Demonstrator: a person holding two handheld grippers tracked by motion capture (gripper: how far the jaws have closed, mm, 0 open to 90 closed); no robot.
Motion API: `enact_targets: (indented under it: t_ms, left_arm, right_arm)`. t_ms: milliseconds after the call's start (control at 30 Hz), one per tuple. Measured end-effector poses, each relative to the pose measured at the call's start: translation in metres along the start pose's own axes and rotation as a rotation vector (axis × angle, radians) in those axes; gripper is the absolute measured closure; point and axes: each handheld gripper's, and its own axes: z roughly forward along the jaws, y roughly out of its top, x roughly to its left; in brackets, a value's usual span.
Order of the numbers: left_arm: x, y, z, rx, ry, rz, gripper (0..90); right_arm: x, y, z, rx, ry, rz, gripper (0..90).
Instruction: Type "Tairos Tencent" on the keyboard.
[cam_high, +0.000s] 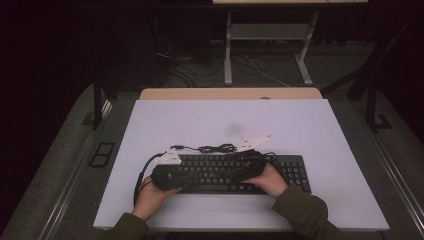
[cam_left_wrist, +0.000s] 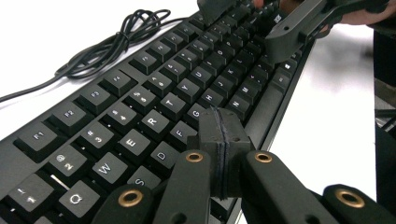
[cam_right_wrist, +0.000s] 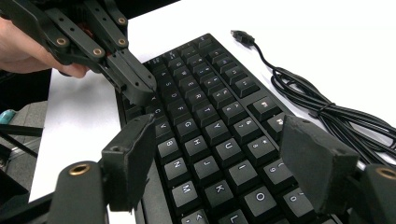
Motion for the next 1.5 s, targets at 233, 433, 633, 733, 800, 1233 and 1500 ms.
enact_targets:
  t_ms: [233, 433, 633, 733, 800, 1233, 1500]
  left_arm:
    - [0.0014, -0.0026, 0.0043, 0.040, -0.002, 0.007, 89.1]
    - [0.0019, -0.0039, 0.0077, 0.061, 0.004, 0.021, 89.1]
    - [0.0012, -0.0037, 0.0078, 0.064, 0.008, 0.024, 89.1]
    - [0.0014, -0.0037, 0.0078, 0.064, 0.006, 0.024, 89.1]
    - [0.0016, -0.0039, 0.0079, 0.065, 0.006, 0.024, 89.0]
    - [0.0007, -0.0037, 0.0092, 0.079, 0.012, 0.034, 89.1]
    - [-0.0003, -0.0021, 0.0075, 0.073, 0.015, 0.036, 89.1]
  right_arm:
    - [0.0002, 0.0001, 0.0000, -0.001, -0.001, 0.001, 26.9]
    - [0.0000, 0.0001, -0.0003, -0.001, -0.002, 0.001, 26.9]
    - [0.0003, -0.0002, 0.0005, 0.002, -0.003, -0.001, 26.9]
    - [0.0004, -0.0003, 0.0009, 0.002, -0.006, 0.000, 26.8]
    - [0.0004, -0.0003, 0.0009, 0.001, -0.006, 0.000, 26.9]
    - [0.0001, -0.0001, 0.0004, 0.001, -0.004, 0.000, 26.9]
    - [0.0004, 0.0002, 0.0000, -0.002, -0.008, 0.002, 26.9]
